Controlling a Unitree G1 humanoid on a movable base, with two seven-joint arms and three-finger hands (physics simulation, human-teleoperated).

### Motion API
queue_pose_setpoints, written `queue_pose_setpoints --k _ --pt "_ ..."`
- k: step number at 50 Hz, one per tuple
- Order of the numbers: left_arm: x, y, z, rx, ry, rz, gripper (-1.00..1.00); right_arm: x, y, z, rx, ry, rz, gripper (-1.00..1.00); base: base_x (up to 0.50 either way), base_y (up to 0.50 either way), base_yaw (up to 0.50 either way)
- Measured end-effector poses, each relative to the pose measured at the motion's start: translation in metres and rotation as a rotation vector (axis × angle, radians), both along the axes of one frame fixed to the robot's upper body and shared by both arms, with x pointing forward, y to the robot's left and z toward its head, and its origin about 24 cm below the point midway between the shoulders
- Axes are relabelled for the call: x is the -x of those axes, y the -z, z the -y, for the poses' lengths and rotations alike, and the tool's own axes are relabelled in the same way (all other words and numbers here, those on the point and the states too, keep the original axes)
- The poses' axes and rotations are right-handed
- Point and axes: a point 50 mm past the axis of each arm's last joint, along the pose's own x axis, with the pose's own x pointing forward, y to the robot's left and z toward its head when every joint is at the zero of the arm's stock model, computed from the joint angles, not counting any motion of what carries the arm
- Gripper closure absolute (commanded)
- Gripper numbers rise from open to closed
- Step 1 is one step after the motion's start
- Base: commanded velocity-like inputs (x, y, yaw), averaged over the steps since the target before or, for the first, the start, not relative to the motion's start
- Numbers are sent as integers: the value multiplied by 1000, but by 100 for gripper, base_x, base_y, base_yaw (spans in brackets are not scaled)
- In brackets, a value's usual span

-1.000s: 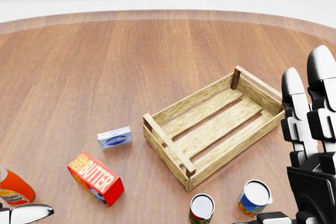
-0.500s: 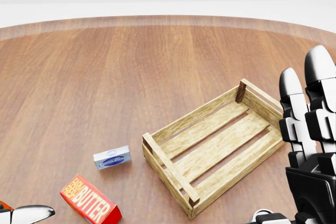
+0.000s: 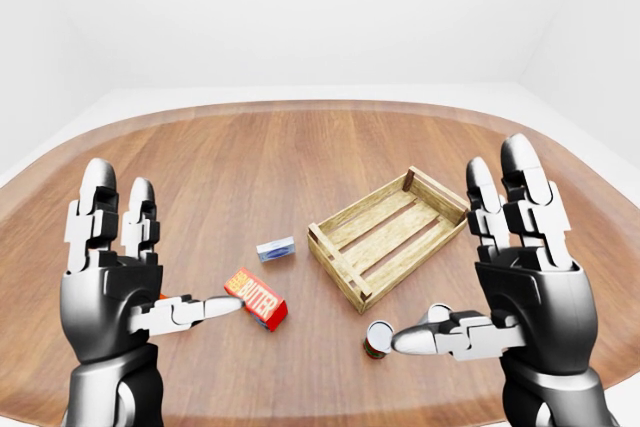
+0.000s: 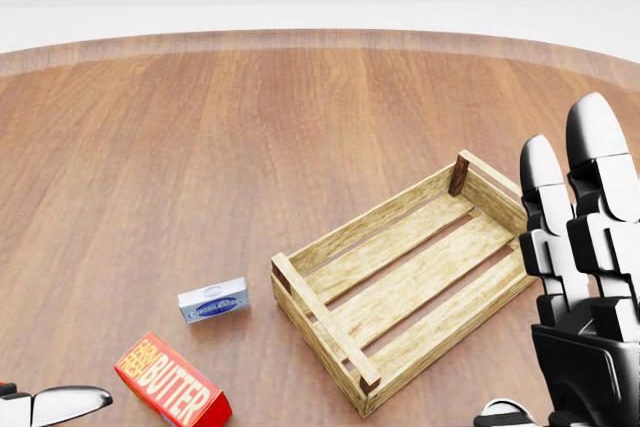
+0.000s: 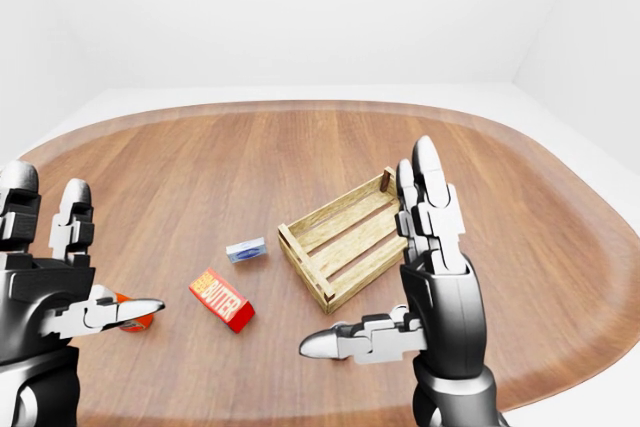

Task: Pick up the tomato sauce, and put it in the wooden tray.

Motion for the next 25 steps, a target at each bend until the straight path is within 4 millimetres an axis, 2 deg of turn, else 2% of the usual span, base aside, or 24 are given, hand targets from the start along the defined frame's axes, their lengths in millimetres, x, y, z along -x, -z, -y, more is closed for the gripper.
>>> queue_pose_setpoints --k 25 --pt "1 -2 -1 1 -1 9 -99 6 8 -29 23 -81 -44 -100 0 0 0"
